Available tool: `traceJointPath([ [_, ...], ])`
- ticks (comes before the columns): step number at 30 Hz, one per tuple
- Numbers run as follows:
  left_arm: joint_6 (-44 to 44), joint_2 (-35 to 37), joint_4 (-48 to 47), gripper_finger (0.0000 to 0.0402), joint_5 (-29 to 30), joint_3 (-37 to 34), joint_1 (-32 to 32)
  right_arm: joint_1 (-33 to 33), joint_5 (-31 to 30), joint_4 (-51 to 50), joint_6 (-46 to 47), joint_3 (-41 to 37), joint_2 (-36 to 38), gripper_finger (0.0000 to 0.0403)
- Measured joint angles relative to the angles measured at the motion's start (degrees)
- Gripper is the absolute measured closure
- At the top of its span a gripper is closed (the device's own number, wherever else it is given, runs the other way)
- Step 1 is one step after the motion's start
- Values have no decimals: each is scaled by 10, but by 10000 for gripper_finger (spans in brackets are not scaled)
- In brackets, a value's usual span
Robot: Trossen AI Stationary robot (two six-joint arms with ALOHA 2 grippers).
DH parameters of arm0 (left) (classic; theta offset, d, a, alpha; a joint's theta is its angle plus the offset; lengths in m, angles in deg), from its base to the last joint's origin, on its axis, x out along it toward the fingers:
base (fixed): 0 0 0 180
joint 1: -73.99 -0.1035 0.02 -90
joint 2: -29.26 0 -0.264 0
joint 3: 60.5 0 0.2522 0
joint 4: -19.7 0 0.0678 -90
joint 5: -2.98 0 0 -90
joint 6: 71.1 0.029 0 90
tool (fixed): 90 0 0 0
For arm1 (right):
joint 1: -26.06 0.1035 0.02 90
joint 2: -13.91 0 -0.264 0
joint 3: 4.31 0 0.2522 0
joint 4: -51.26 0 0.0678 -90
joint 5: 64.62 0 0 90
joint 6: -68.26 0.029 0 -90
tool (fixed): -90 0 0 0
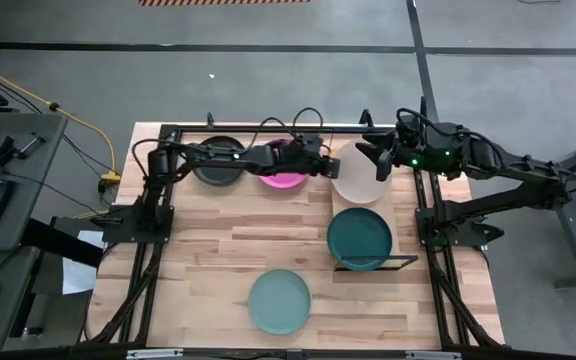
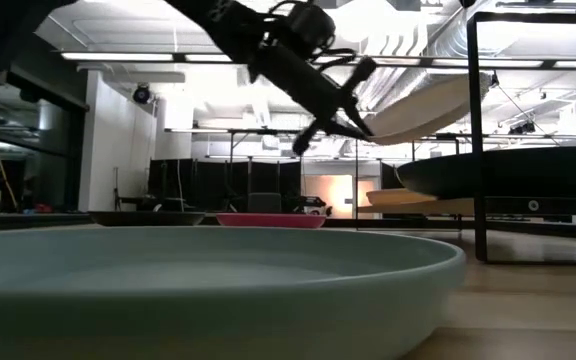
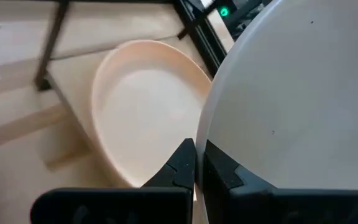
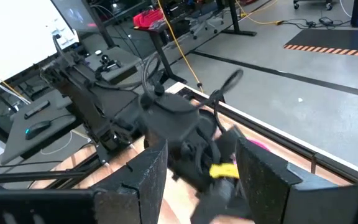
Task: Place and stack plates onto a shelf
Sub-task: Stack the white plate on top of the light red plate
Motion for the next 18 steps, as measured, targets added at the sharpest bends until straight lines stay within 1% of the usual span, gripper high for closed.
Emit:
traceJointPath([
  [5,-6,-31,-11,401,21,11,0,0,0,-1,0,0,0,231],
  [13,-41,-45,-31,399,21,12,-6,0,0,-11,4,0,-2,231],
  [18,-2,-44,-16,384,23,12,-6,0,0,-24,4,0,-2,231],
])
